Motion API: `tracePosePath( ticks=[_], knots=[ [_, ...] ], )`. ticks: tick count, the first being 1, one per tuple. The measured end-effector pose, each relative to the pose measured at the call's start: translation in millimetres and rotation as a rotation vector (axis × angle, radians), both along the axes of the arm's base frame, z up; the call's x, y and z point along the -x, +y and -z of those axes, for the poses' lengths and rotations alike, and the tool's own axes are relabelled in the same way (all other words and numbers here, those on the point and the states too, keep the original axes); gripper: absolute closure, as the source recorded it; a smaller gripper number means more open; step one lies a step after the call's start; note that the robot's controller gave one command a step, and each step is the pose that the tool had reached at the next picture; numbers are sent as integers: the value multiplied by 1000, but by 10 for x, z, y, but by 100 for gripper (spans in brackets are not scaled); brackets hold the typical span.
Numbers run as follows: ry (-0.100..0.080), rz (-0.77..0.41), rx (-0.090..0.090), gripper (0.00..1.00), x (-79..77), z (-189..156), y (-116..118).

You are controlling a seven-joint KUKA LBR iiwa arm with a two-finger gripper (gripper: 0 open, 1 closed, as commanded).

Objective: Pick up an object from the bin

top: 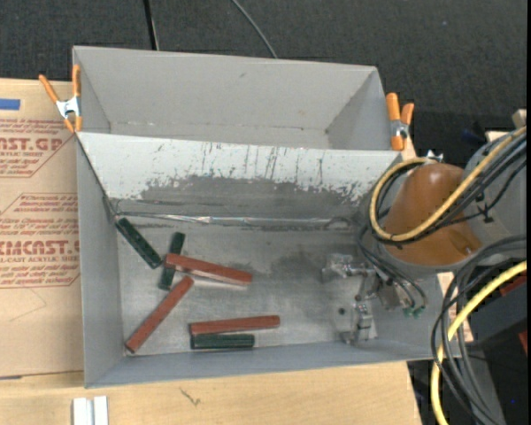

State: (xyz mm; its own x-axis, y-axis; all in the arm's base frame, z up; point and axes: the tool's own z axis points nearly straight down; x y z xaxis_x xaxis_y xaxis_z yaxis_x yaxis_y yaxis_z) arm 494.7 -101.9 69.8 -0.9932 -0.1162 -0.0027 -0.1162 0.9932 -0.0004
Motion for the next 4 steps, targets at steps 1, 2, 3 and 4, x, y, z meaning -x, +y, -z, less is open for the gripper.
tracePosePath(
  ticks=[1, 2, 3, 4],
  knots=[
    [3, -40, 0, 0, 42, -151, 159],
    [3, -23, -1, 0, -276, -494, 746],
    [-2, 69, -3, 0, -84, -268, 955],
    [5, 95, 0, 0, -38, -31, 1137]
  ],
)
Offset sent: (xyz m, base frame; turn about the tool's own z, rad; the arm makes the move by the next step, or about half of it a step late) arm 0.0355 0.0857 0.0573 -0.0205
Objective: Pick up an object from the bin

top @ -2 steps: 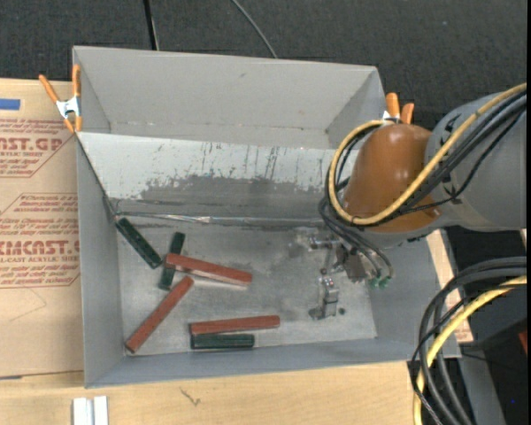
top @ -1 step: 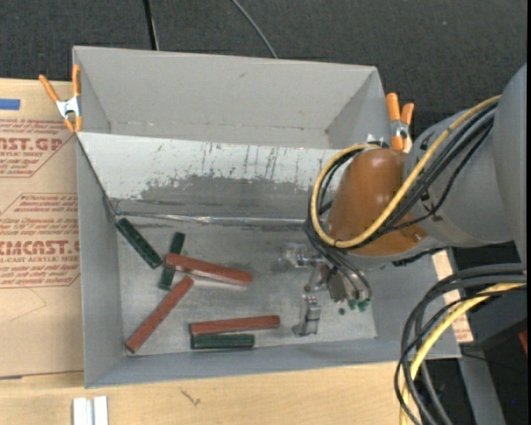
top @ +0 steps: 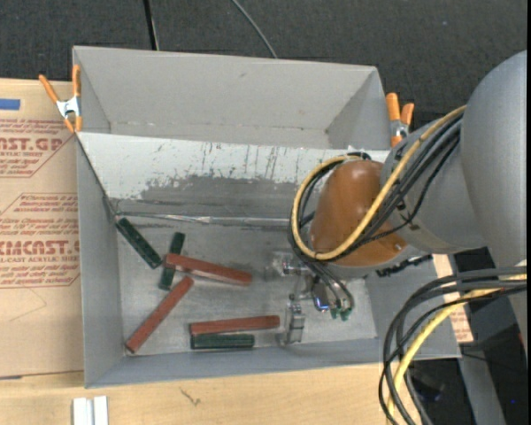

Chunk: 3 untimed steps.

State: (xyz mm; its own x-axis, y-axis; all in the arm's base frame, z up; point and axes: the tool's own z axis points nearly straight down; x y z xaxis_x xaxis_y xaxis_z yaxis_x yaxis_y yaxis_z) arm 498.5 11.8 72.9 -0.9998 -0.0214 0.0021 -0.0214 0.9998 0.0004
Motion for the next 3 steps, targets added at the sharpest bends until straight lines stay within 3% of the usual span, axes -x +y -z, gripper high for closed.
tracePosePath(
  ticks=[1, 2, 3],
  knots=[
    [-2, -58, 0, 100, 89, 30, 342],
    [-2, -59, 0, 100, 89, 30, 342],
    [-8, -67, -1, 100, -72, -1646, 479]
  ],
)
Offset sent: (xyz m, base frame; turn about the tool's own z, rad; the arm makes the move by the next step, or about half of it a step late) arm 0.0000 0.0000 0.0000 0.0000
